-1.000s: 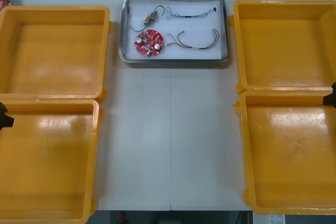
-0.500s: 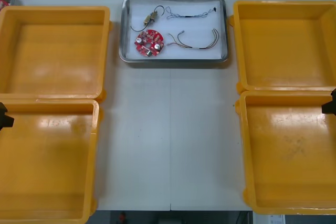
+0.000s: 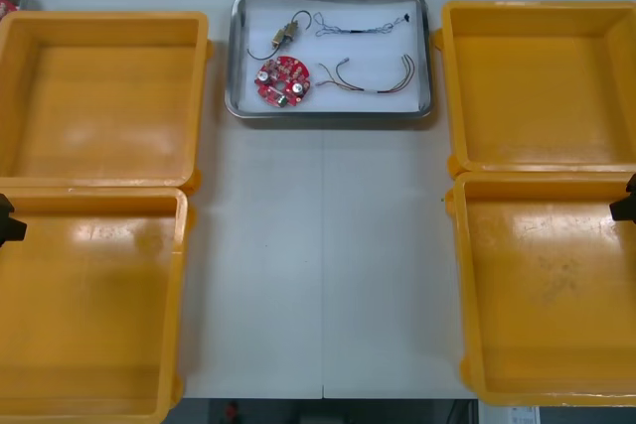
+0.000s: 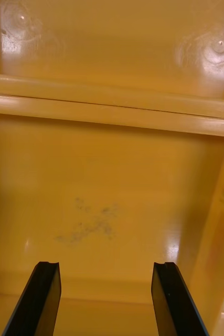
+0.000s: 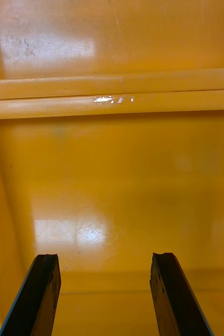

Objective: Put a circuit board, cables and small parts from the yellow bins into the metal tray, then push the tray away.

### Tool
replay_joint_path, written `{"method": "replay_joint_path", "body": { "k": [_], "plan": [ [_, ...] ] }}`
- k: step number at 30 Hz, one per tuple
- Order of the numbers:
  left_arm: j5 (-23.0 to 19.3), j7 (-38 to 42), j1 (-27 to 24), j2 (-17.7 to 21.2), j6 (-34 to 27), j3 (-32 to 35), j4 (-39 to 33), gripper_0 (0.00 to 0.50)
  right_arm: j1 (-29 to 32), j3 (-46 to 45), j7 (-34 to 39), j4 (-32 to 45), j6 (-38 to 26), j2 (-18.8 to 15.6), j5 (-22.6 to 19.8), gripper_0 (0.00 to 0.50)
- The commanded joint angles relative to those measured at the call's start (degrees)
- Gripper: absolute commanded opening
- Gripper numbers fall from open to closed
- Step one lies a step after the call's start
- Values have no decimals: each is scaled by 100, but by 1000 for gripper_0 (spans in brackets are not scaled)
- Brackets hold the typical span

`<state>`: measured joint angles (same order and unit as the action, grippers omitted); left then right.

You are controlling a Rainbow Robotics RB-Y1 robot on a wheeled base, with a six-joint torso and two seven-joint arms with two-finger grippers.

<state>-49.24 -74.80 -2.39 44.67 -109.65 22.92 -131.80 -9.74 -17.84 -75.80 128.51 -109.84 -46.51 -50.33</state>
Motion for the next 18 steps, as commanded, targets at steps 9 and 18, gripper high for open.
{"method": "replay_joint_path", "body": {
  "k": [9,18],
  "plan": [
    [-42,-17,125,235,-35,72,-162,500,-45,-141,91,25,-16,-227,15,500],
    [-42,-17,125,235,-35,72,-162,500,-45,-141,91,25,-16,-227,15,500]
  ]
}}
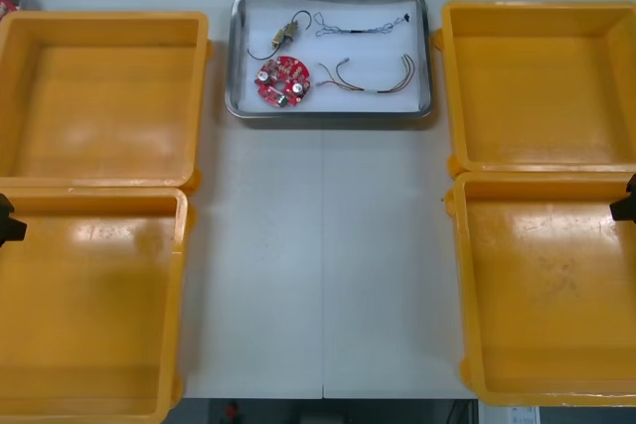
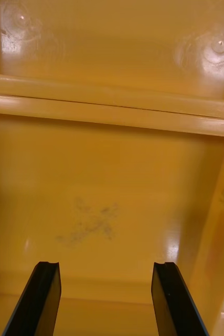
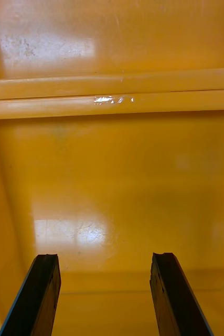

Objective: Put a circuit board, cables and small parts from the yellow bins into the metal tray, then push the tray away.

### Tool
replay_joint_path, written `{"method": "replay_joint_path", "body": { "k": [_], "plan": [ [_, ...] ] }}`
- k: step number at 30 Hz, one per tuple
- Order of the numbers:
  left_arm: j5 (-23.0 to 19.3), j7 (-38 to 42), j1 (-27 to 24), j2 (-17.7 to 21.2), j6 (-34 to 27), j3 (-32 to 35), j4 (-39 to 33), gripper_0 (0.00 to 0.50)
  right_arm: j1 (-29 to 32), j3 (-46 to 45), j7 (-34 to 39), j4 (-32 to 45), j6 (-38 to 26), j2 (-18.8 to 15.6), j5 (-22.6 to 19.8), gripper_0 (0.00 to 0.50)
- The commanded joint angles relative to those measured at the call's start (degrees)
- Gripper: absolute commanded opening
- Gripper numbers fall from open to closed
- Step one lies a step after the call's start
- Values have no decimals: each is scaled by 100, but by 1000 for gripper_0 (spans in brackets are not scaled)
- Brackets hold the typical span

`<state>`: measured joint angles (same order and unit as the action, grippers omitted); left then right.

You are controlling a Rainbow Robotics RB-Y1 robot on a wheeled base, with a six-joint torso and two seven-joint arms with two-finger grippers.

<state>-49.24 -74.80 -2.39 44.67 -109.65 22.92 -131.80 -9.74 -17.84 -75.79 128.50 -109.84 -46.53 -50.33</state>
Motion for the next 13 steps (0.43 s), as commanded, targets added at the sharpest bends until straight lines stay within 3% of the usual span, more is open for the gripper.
{"method": "replay_joint_path", "body": {
  "k": [1,13],
  "plan": [
    [-42,-17,125,235,-35,72,-162,500,-45,-141,91,26,-16,-225,15,500],
    [-42,-17,125,235,-35,72,-162,500,-45,-141,91,26,-16,-225,15,500]
  ]
}}
